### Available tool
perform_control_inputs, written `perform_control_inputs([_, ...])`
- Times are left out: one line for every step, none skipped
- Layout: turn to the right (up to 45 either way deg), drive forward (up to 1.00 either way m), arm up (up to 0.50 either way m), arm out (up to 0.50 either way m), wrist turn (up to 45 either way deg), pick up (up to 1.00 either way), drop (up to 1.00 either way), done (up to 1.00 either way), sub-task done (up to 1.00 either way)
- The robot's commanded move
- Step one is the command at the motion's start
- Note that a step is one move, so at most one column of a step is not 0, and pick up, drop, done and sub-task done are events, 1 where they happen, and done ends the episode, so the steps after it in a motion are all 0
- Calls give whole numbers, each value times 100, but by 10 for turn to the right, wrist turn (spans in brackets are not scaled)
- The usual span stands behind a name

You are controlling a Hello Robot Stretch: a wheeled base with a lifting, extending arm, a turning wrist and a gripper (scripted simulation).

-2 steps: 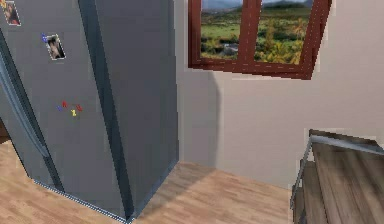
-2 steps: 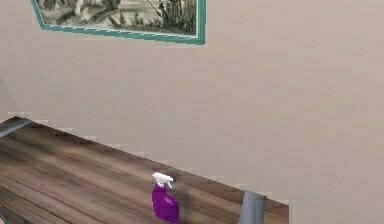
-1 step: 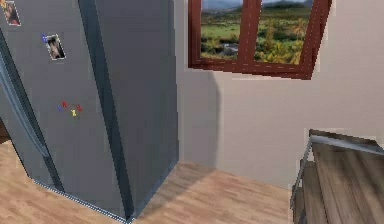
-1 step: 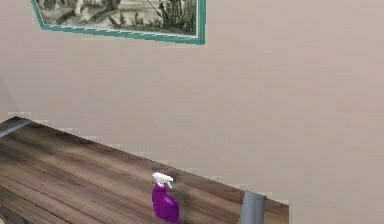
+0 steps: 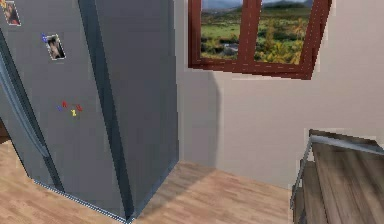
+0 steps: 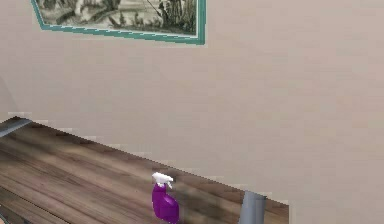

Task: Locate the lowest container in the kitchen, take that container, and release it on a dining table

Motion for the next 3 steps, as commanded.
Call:
perform_control_inputs([0, 0, 0, 12, 0, 0, 0, 0, 0])
perform_control_inputs([0, 0, 0, 2, 0, 0, 0, 0, 0])
perform_control_inputs([0, 0, 0, 0, 450, 0, 0, 0, 0])
